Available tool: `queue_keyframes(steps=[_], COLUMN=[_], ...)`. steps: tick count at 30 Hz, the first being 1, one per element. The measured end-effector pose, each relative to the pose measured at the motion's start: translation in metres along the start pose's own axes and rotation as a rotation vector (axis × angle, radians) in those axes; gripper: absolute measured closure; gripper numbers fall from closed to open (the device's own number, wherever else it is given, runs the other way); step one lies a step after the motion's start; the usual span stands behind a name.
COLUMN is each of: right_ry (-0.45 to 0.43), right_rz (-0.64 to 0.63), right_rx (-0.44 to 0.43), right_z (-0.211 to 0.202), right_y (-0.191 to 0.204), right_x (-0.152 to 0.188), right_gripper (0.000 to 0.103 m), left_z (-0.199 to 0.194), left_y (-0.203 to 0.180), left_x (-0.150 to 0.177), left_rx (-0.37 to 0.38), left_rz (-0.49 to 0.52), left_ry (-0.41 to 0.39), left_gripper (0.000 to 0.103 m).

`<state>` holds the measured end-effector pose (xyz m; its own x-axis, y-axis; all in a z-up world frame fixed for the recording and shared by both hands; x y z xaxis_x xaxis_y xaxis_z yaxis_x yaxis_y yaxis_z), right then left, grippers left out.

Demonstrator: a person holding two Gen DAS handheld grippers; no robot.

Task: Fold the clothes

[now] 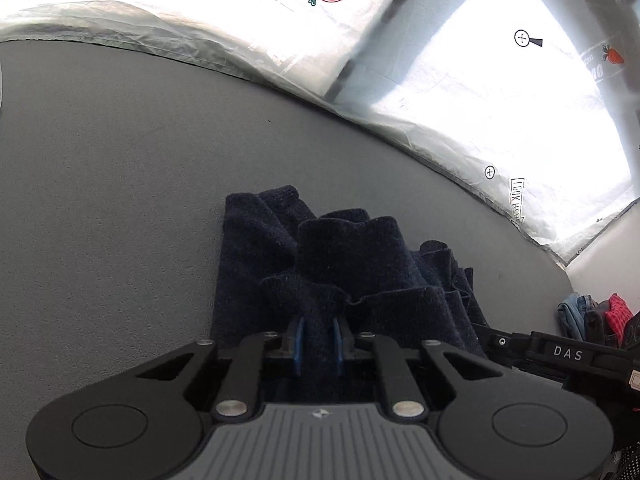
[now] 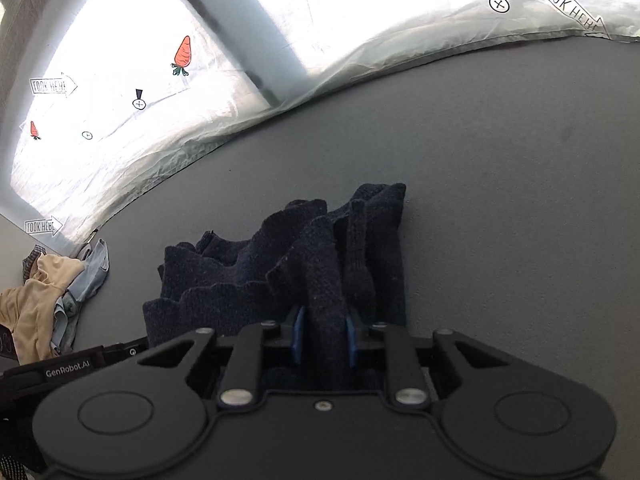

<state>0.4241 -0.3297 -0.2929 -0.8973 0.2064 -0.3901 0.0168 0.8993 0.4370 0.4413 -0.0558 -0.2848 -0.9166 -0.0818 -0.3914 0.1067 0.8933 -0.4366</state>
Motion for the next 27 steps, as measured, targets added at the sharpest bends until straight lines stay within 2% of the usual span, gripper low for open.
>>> queue_keyframes(steps=[4, 7, 9, 12, 14, 15, 17, 19, 22, 23, 24, 26, 27], right_ry=[-0.115, -0.209, -0.231, -0.172, -0.079, -0.034, 0.009, 0.022, 0.055, 0.059, 0.065, 0.085, 0.097], right_rz=[-0.017, 0.002, -0.012, -0.029, -0.011, -0.001, 0.021, 0.023, 0.048, 0.060, 0.061, 0.046, 0.038], right_rx=[-0.015, -0.054, -0.049, 0.004, 0.044, 0.062, 0.079, 0.096, 0.088, 0.075, 0.066, 0.052, 0.045], right_z=[-0.029, -0.056, -0.060, -0.035, -0.008, 0.005, 0.017, 0.022, 0.027, 0.027, 0.028, 0.028, 0.029], right_y=[0.002, 0.000, 0.002, -0.001, -0.006, -0.009, -0.011, -0.011, -0.016, -0.019, -0.020, -0.020, -0.019], right_x=[-0.003, -0.012, -0.018, -0.024, -0.022, -0.020, -0.015, -0.013, -0.011, -0.011, -0.011, -0.013, -0.013], right_gripper=[0.093, 0.093, 0.093, 0.093, 0.091, 0.088, 0.068, 0.058, 0.050, 0.048, 0.048, 0.043, 0.041], left_z=[-0.034, -0.060, -0.060, -0.022, 0.015, 0.024, 0.033, 0.035, 0.036, 0.035, 0.034, 0.033, 0.032], left_y=[-0.014, -0.030, -0.038, -0.030, -0.018, -0.017, -0.021, -0.023, -0.013, -0.007, 0.000, 0.015, 0.022], left_x=[-0.013, -0.028, -0.035, -0.033, -0.026, -0.021, -0.011, -0.008, -0.014, -0.017, -0.018, -0.021, -0.021], left_rx=[-0.020, -0.057, -0.089, -0.184, -0.231, -0.252, -0.298, -0.317, -0.294, -0.284, -0.277, -0.261, -0.235], left_rz=[0.014, 0.086, 0.135, 0.145, 0.125, 0.150, 0.229, 0.252, 0.181, 0.142, 0.111, 0.052, 0.025], left_ry=[-0.090, -0.166, -0.183, -0.101, 0.013, 0.039, 0.050, 0.059, 0.082, 0.092, 0.104, 0.128, 0.132], left_gripper=[0.093, 0.093, 0.092, 0.092, 0.090, 0.089, 0.081, 0.081, 0.069, 0.060, 0.045, 0.031, 0.030])
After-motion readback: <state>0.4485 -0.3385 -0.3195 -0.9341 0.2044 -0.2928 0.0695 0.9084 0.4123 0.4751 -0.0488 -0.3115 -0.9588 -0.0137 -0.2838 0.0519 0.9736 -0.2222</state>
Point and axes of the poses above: each gripper's, at about its wrist camera, not at the fingertips, and z roughly the way its jaws point, y to its left, x to its underside, the point moved 3 cm from there along z, roughly the way its jaws point, and after that the axes turned 10 degrees about y, right-handed, at the moved point
